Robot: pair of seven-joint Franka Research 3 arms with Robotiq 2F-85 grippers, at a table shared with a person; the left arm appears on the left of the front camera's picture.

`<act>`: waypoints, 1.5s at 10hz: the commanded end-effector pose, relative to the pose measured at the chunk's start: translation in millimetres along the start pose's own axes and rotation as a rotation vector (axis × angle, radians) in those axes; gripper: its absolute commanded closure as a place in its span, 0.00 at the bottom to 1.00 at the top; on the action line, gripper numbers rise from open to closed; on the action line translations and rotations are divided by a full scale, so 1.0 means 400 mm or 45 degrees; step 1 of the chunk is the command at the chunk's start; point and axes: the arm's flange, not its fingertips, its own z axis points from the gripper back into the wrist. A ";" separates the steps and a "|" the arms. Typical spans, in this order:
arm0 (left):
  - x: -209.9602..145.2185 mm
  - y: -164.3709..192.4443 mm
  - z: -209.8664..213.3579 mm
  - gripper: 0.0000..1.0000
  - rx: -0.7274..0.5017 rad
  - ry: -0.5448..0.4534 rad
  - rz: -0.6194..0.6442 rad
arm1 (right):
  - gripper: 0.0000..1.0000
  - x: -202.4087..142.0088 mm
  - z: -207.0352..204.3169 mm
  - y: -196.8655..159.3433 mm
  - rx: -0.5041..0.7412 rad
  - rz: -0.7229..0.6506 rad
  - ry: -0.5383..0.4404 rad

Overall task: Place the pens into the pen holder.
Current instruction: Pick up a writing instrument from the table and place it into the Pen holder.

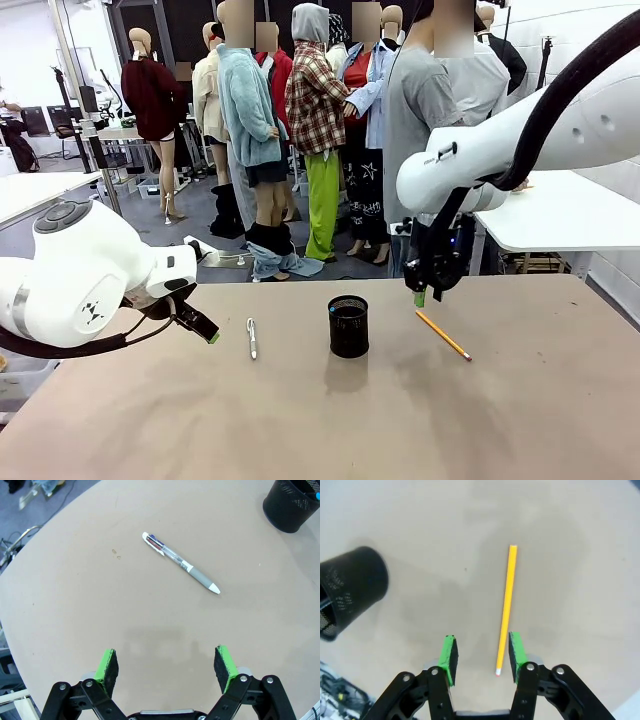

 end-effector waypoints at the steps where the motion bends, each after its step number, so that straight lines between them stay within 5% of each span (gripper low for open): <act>1: -0.002 0.004 0.002 0.00 0.000 -0.002 0.006 | 0.47 0.025 -0.038 -0.009 -0.026 -0.012 0.003; 8: -0.002 0.004 0.002 0.00 0.000 -0.002 0.006 | 0.47 0.029 -0.133 -0.016 -0.208 -0.042 -0.072; 13: -0.002 0.004 0.002 0.00 0.000 -0.002 0.006 | 0.47 0.038 -0.158 -0.033 -0.117 -0.036 -0.013; 15: -0.002 0.004 0.002 0.00 0.000 -0.002 0.006 | 0.87 0.032 -0.150 -0.029 -0.119 -0.039 -0.018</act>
